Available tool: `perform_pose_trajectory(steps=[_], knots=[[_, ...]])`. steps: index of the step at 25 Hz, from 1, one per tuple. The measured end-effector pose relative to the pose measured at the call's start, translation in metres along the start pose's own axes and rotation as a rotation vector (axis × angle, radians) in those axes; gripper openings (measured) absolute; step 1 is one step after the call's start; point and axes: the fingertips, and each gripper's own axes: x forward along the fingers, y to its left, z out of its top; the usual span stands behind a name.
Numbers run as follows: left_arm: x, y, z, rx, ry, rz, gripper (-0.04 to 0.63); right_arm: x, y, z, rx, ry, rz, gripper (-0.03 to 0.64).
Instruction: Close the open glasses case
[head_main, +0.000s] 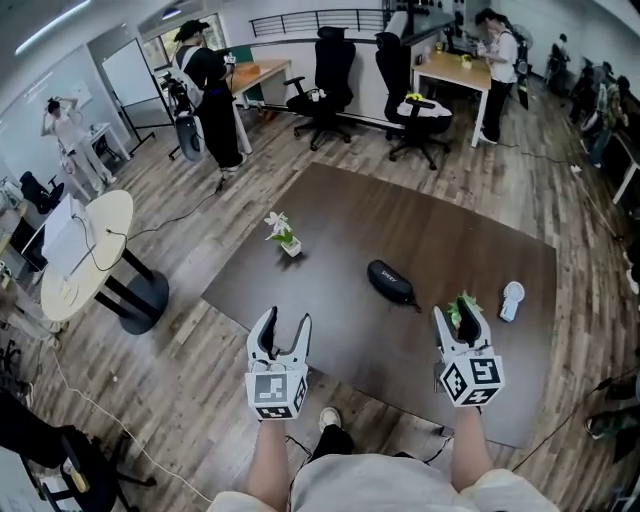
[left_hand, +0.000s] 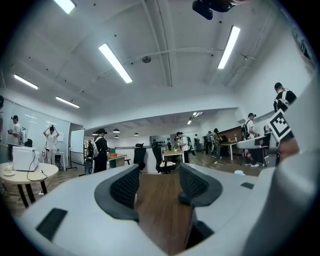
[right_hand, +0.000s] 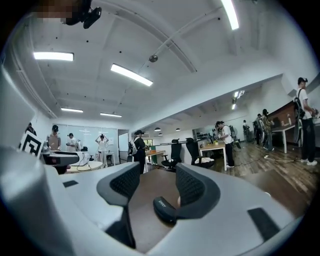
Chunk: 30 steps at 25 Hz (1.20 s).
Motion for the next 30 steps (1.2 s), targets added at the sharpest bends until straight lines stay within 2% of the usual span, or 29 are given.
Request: perform_pose_trajectory(steps=[6, 13, 21, 30], knots=[[0.033, 0.064, 0.005, -0.006, -0.018, -0.039, 0.256, 0.051, 0.038, 0.008, -0.004, -0.017, -0.041, 0.23], [0.07, 0.091, -0.007, -0.027, -0.03, -0.113, 0.256, 0.078, 0.055, 0.001, -0.043, -0.014, -0.1, 0.23], [0.118, 0.072, -0.008, -0.034, -0.065, -0.258, 0.256, 0.067, 0.032, 0.004, -0.072, -0.039, -0.249, 0.232], [0.162, 0.003, 0.001, -0.028, -0.084, -0.447, 0.256, 0.032, -0.012, 0.009, -0.088, -0.05, -0.4, 0.232]])
